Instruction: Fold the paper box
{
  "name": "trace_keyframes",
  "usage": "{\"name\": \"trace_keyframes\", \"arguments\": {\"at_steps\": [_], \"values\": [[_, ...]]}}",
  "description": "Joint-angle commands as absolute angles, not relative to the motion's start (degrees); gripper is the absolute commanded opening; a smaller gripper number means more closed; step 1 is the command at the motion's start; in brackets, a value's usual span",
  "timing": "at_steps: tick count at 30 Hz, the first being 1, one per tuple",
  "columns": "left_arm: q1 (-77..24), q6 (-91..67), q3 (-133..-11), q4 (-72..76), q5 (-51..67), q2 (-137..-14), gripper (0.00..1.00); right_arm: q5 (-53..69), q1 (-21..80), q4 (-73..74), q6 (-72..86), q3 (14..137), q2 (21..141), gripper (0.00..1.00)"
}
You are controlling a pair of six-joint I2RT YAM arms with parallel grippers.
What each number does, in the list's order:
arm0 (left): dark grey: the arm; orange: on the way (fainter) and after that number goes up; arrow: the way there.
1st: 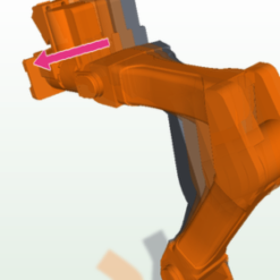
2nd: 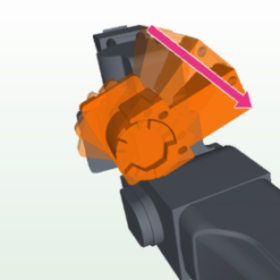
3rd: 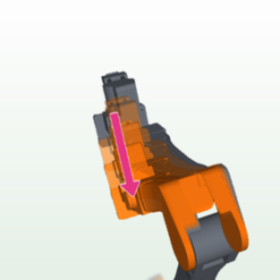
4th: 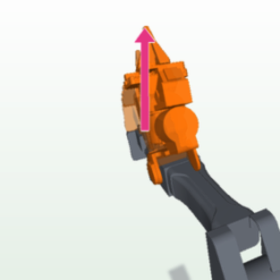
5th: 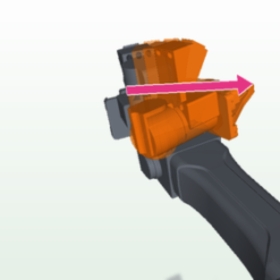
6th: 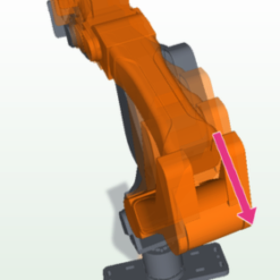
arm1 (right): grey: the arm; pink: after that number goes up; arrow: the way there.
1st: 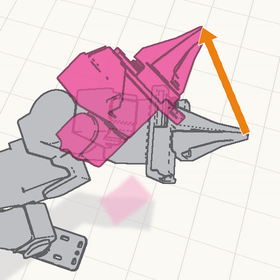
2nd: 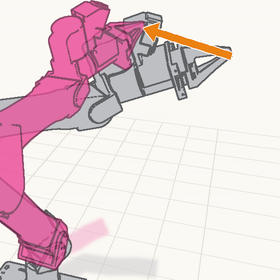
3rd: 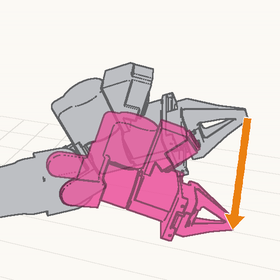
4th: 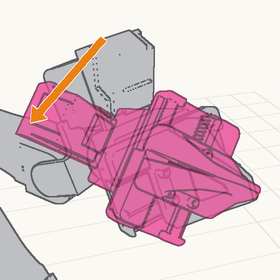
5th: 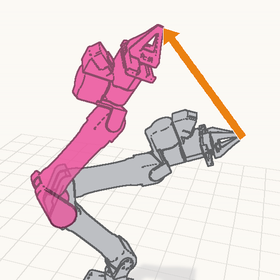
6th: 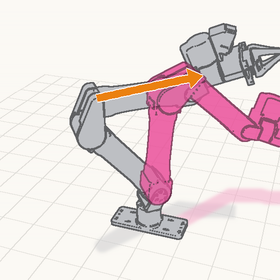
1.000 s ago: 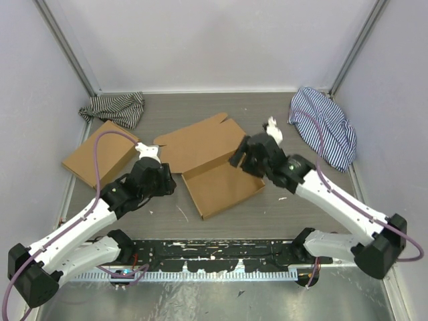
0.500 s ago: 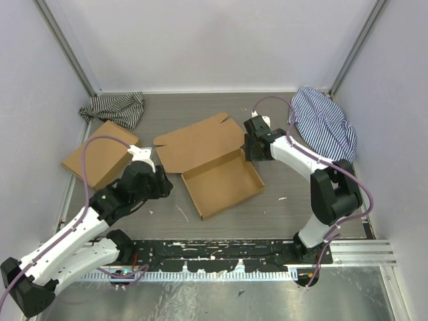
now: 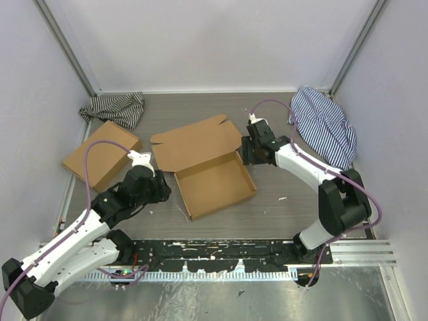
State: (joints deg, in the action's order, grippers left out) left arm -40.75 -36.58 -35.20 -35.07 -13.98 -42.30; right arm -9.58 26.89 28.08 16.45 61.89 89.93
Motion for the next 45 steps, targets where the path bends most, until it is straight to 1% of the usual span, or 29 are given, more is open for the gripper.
{"name": "trace_keyframes", "arguments": {"at_steps": [1,8,15,17,19,21,23,26,30,35,40,41,42,44,45], "values": [[-40.5,-37.2,-34.1,-33.8,-13.4,-42.5,0.56,-3.5,27.0,23.7,16.4,60.5,84.2,0.58],[-40.6,-37.4,-34.1,-33.6,-12.8,-43.1,0.56,1.7,27.2,21.8,15.8,59.4,86.6,0.49],[-40.5,-37.4,-33.9,-33.8,-13.0,-42.6,0.56,1.4,28.0,20.8,16.2,59.1,89.4,0.47],[-40.5,-37.4,-33.9,-33.7,-13.2,-42.7,0.56,0.7,28.3,21.2,16.5,59.5,91.0,0.44],[-40.6,-37.4,-33.9,-33.5,-13.3,-43.0,0.56,-0.9,28.7,22.1,17.1,60.1,92.9,0.39],[-40.6,-37.4,-34.1,-33.4,-13.3,-43.4,0.56,-2.7,29.0,22.8,18.4,60.2,94.2,0.27],[-40.5,-37.4,-34.4,-33.2,-13.4,-43.9,0.57,-3.7,29.1,22.9,20.1,59.4,94.4,0.18],[-40.6,-37.3,-35.1,-32.7,-13.7,-44.7,0.57,-5.1,29.3,22.8,22.5,57.0,92.6,0.12],[-40.6,-36.8,-36.7,-32.0,-13.9,-46.5,0.57,-7.0,30.2,22.8,24.7,52.5,87.1,0.10],[-40.5,-36.0,-39.0,-29.8,-14.0,-49.5,0.57,-9.1,31.3,24.6,24.8,48.4,80.3,0.10],[-40.6,-34.5,-42.4,-29.0,-15.0,-54.3,0.57,-10.6,31.8,27.3,26.4,46.8,76.9,0.10],[-40.6,-34.2,-43.2,-29.1,-15.6,-55.2,0.57,-10.6,31.9,27.8,27.0,46.5,76.4,0.12],[-40.5,-33.9,-43.9,-29.2,-16.4,-56.3,0.57,-10.7,32.0,28.3,27.9,46.4,75.8,0.19],[-40.6,-33.1,-45.3,-29.5,-17.6,-58.0,0.57,-11.1,32.4,29.6,29.4,46.3,74.2,0.40],[-40.6,-32.6,-46.0,-29.5,-18.3,-58.8,0.58,-11.2,32.6,30.1,29.9,46.4,72.9,0.45]]}}
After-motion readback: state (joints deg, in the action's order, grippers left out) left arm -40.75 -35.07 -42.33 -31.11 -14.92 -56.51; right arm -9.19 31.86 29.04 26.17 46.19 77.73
